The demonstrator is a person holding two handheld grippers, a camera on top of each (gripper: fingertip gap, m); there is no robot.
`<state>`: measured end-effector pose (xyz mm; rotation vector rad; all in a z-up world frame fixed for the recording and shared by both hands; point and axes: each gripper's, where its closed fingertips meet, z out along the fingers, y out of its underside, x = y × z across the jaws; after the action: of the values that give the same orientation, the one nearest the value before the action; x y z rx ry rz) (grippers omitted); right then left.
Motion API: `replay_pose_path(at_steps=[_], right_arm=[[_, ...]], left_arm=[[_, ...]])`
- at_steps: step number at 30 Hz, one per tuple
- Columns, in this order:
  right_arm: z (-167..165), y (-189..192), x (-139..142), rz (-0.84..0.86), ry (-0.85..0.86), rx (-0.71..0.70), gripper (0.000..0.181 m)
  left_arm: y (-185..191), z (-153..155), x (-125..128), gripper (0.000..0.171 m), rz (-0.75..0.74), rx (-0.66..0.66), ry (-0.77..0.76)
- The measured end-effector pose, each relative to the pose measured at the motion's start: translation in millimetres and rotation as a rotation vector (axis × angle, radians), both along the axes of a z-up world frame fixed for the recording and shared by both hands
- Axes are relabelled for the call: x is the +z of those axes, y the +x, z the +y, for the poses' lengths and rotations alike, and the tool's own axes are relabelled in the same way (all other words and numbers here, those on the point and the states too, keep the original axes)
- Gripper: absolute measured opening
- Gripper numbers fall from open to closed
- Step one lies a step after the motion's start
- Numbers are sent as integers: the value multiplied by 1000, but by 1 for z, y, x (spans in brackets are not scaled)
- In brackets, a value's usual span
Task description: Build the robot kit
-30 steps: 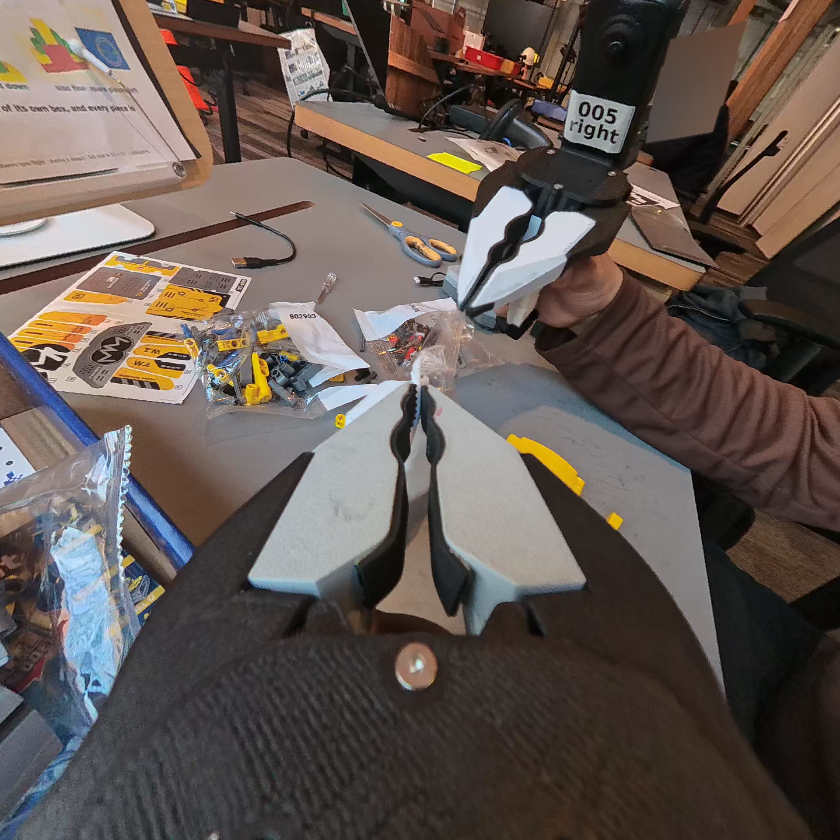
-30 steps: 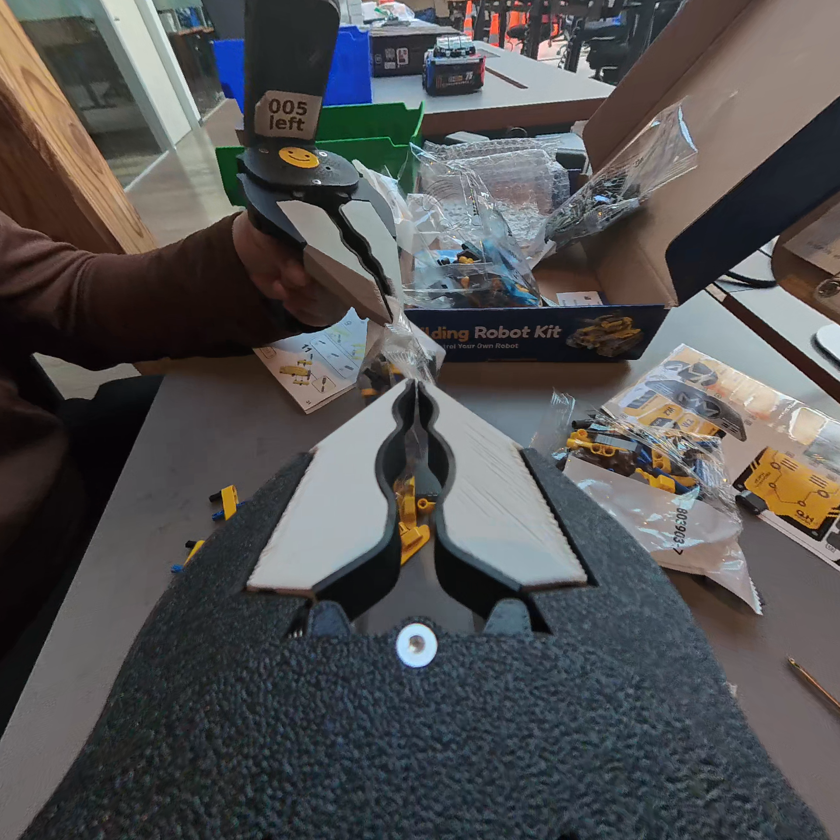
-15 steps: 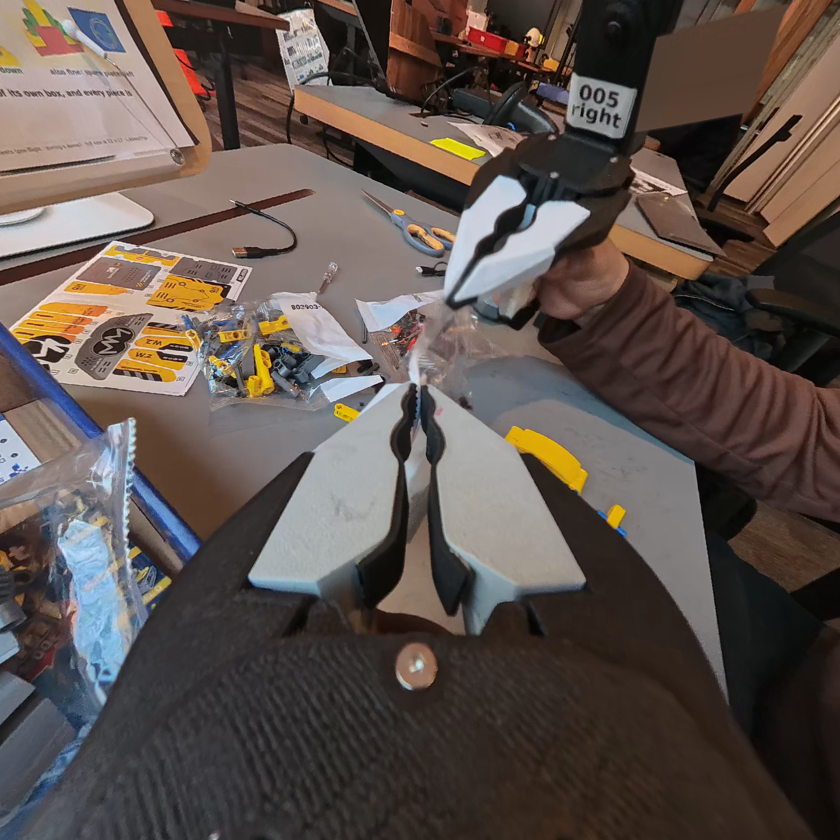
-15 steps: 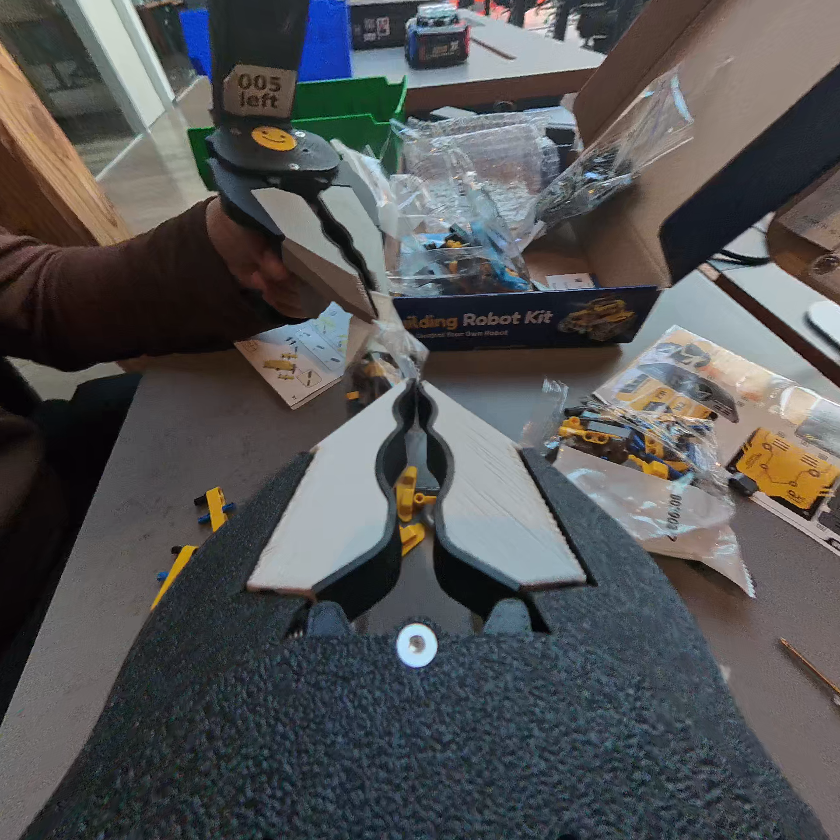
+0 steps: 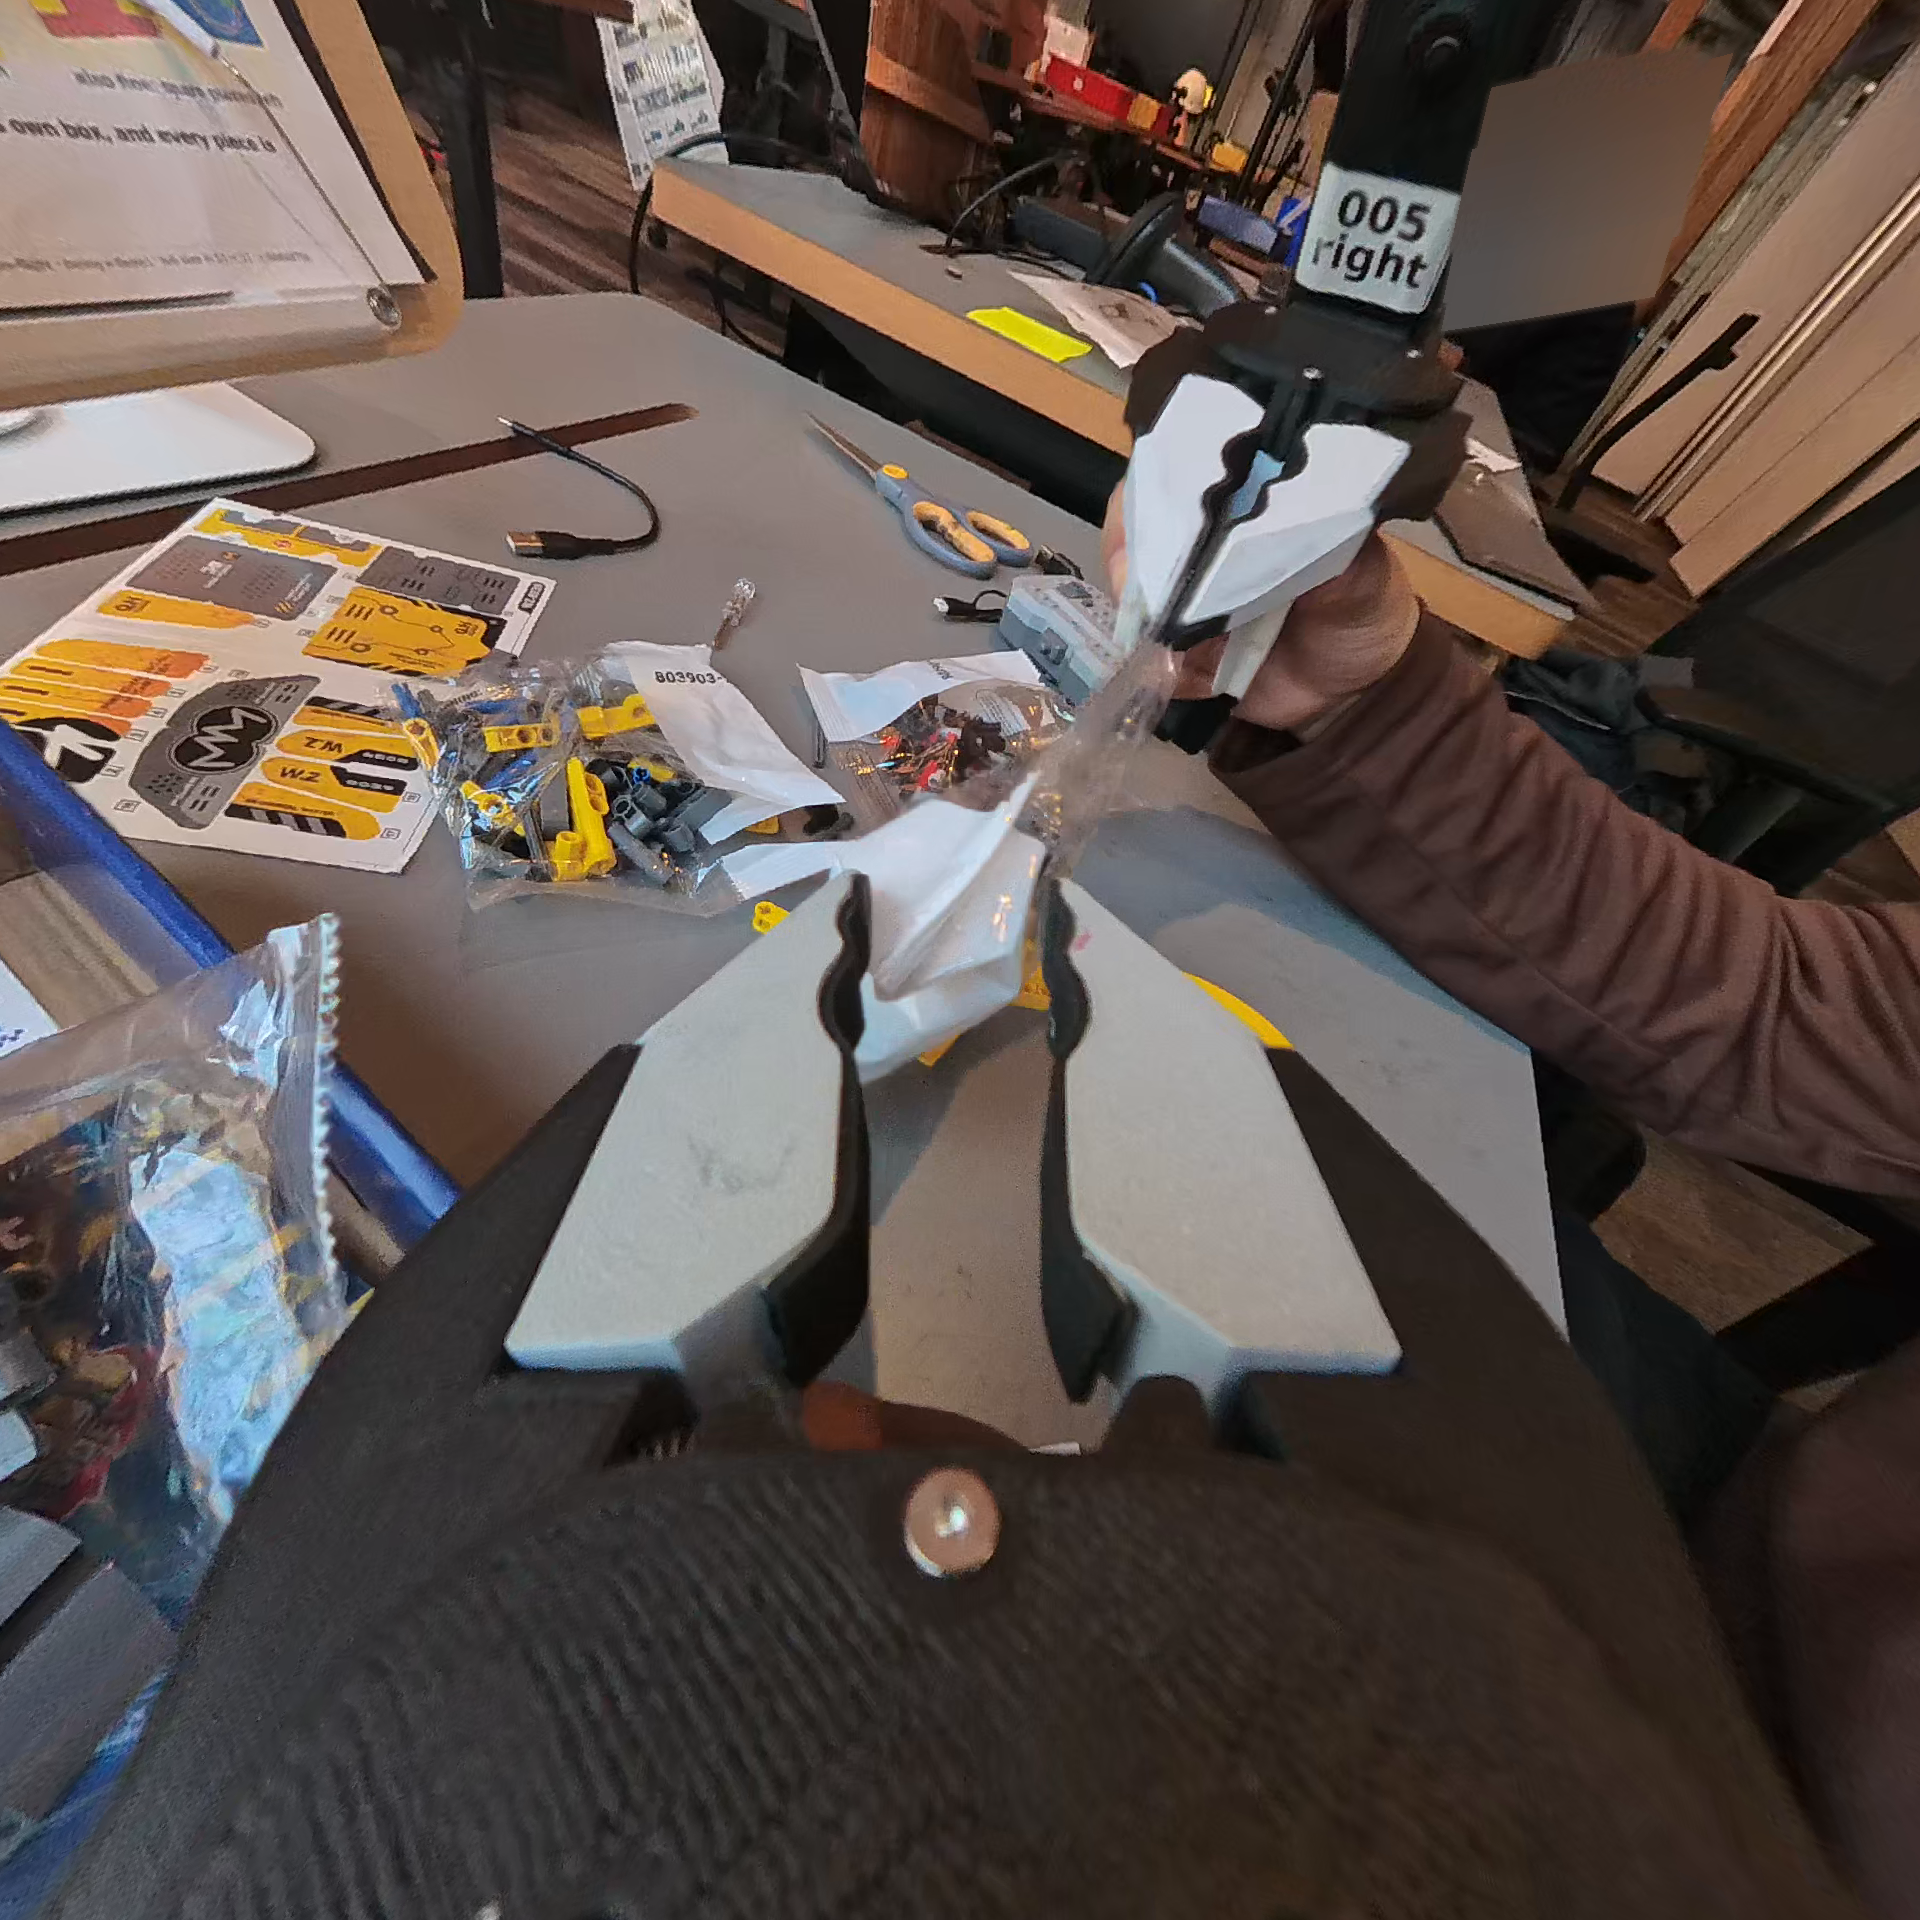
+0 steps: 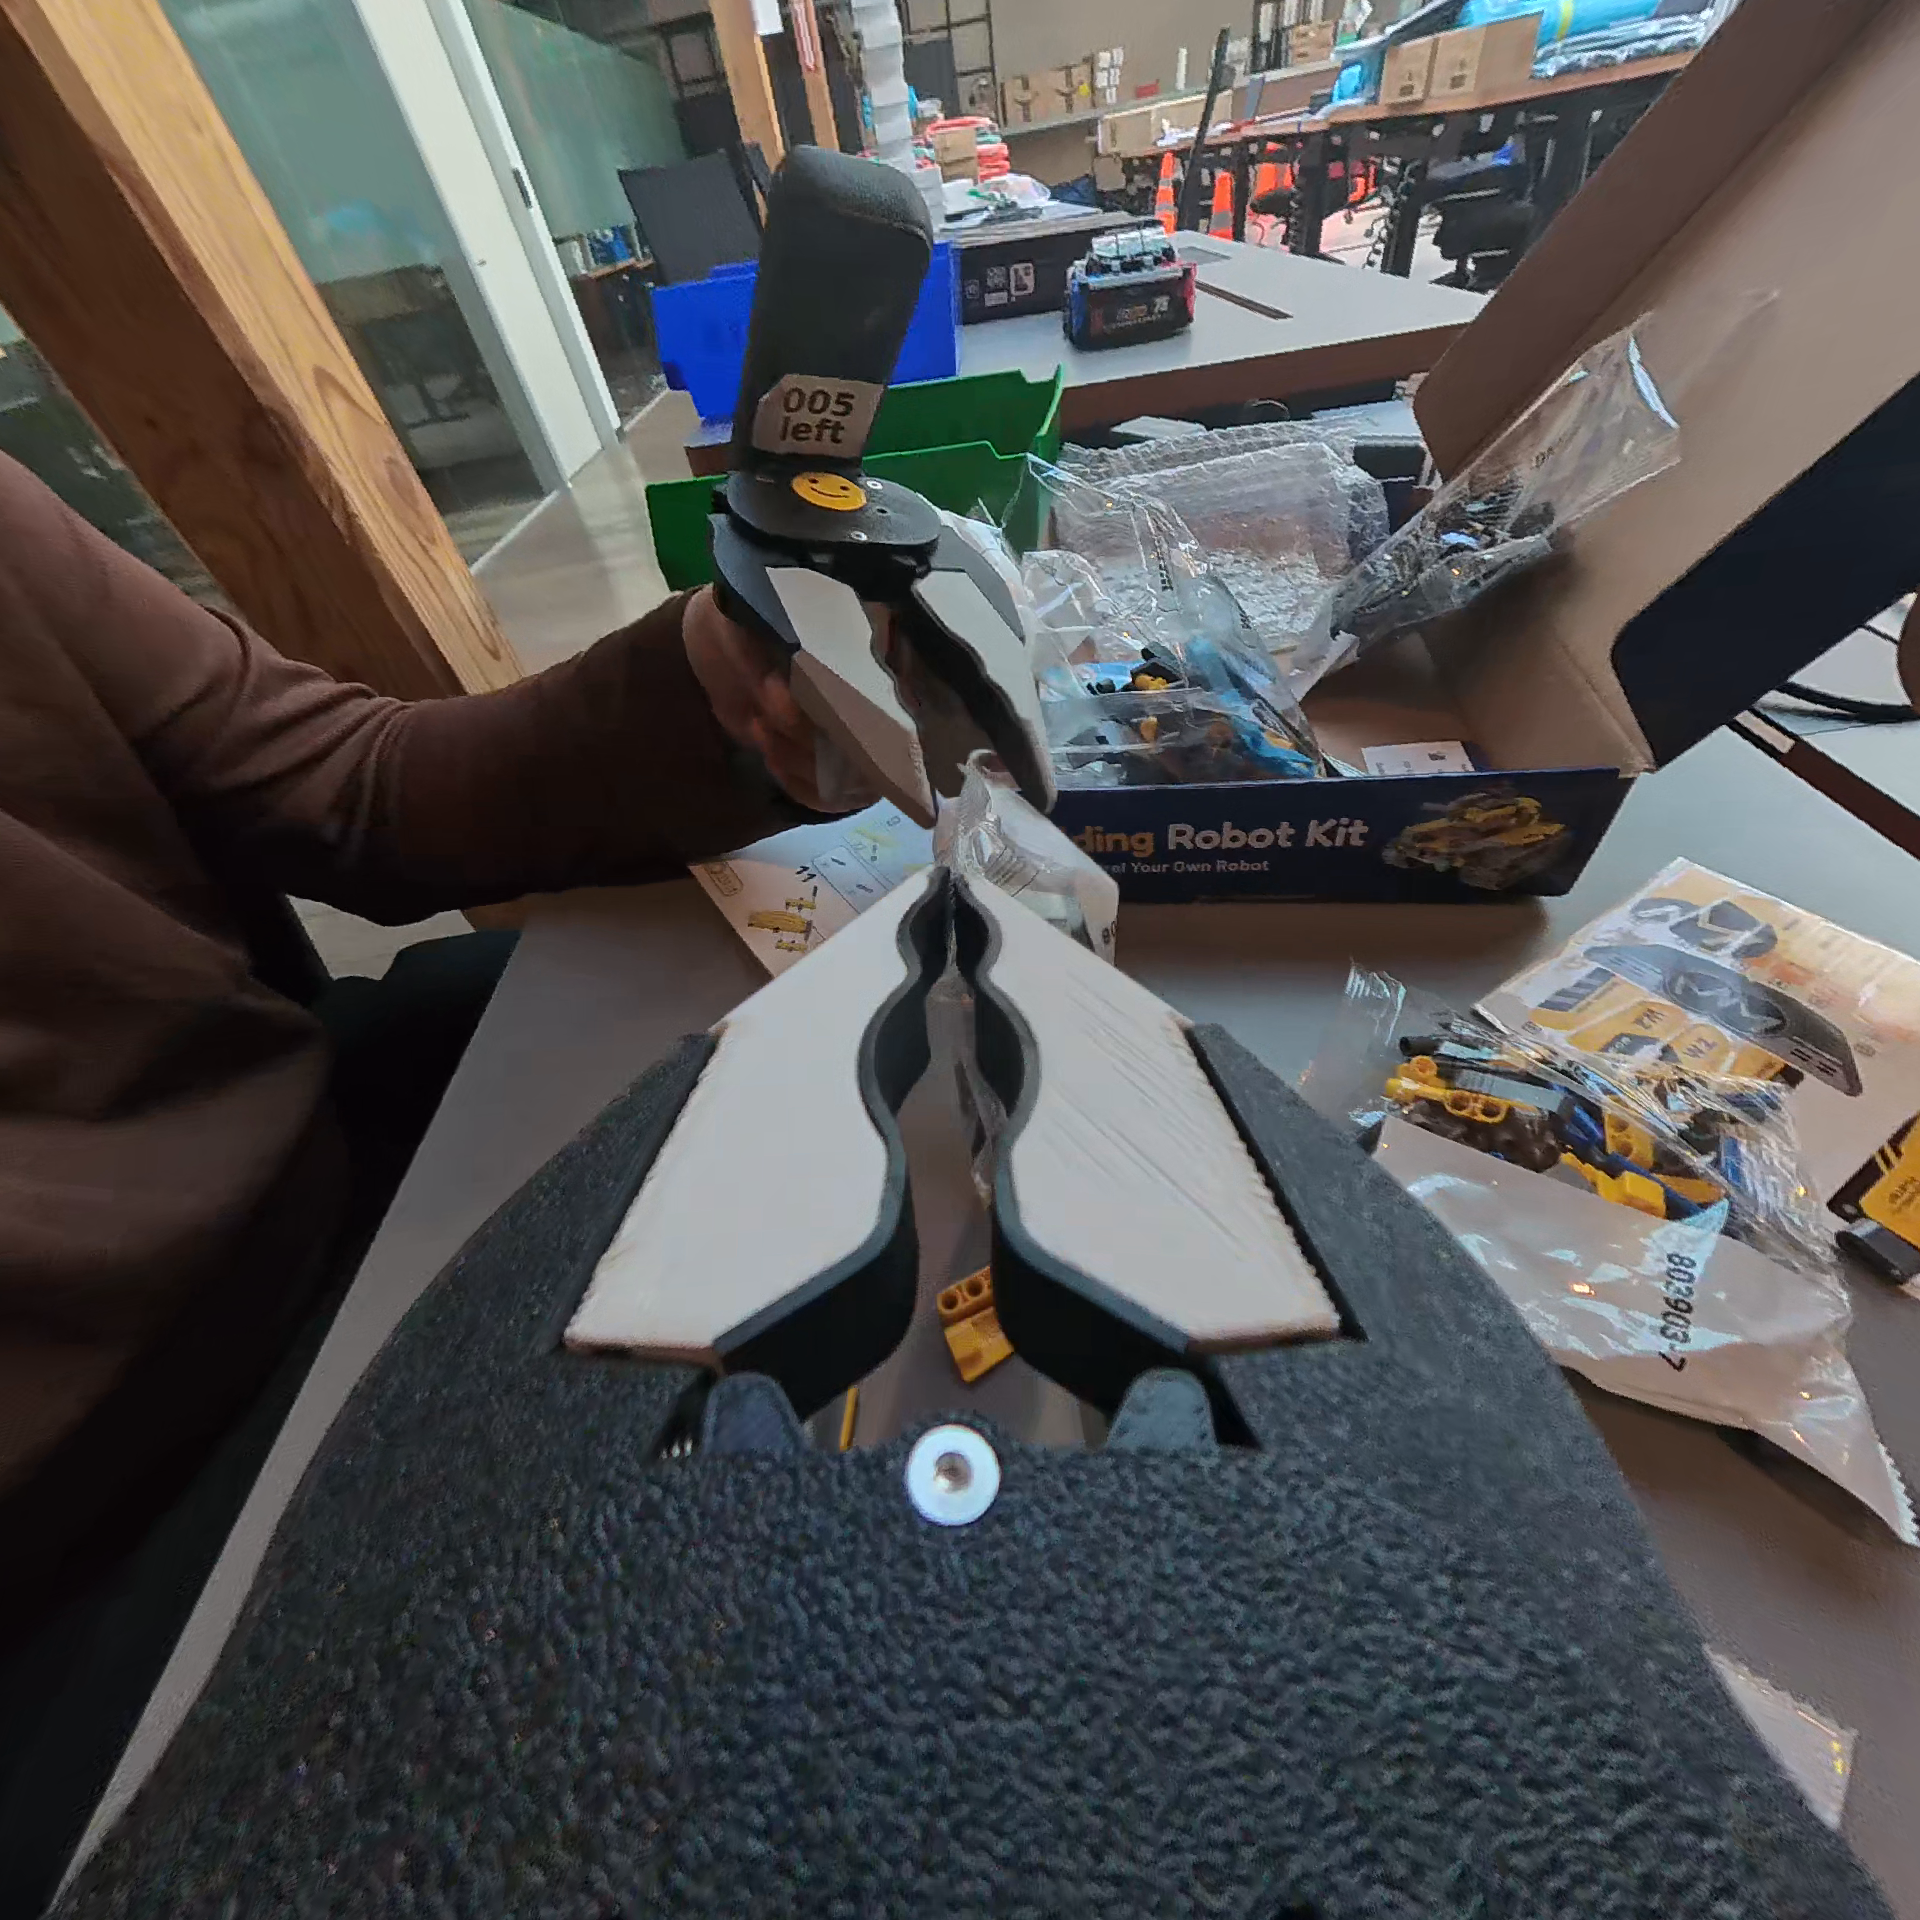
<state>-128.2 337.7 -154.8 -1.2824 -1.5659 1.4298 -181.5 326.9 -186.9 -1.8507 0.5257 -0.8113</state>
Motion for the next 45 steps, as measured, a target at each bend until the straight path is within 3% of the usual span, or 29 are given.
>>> replay_pose_path(at_steps=[6, 9, 12, 15, 17, 22, 25, 28, 33, 37, 39, 45], right_arm=[[14, -1, -2, -7, -23, -65, 0], [27, -6, 2, 6, -13, -161, 6], [40, -3, 15, 69, 3, -254, 18], [35, -2, 25, 95, -2, -242, 26], [23, -11, 15, 31, 21, -207, 31], [15, -50, -16, -127, 167, -323, 48], [13, -57, -26, -168, 168, -334, 52], [9, -57, -37, -199, 166, -287, 29], [3, -56, -29, -141, 143, -240, 35], [-1, -55, -13, -53, -51, -190, 56], [2, -54, -10, -31, -110, -191, 58], [-8, -49, -4, 25, -13, -138, 54]], left_arm=[[21, -17, 10, 0, -27, -137, 61], [18, -8, 12, 0, -51, -69, 59], [4, 10, 9, 0, -39, 80, 62], [-11, 20, 15, 0, -103, 197, 58], [-17, 24, 21, 0, -164, 245, 60], [-3, 18, 24, 0, -214, 186, 39], [1, 15, 24, 0, -237, 147, 19], [14, 5, 32, 0, -307, 43, 10], [9, 4, 39, 0, -387, 30, -5], [4, 5, 40, 0, -435, 25, -26], [15, 0, 35, 0, -409, -29, -52], [25, -11, 41, 0, -508, -139, -93]])
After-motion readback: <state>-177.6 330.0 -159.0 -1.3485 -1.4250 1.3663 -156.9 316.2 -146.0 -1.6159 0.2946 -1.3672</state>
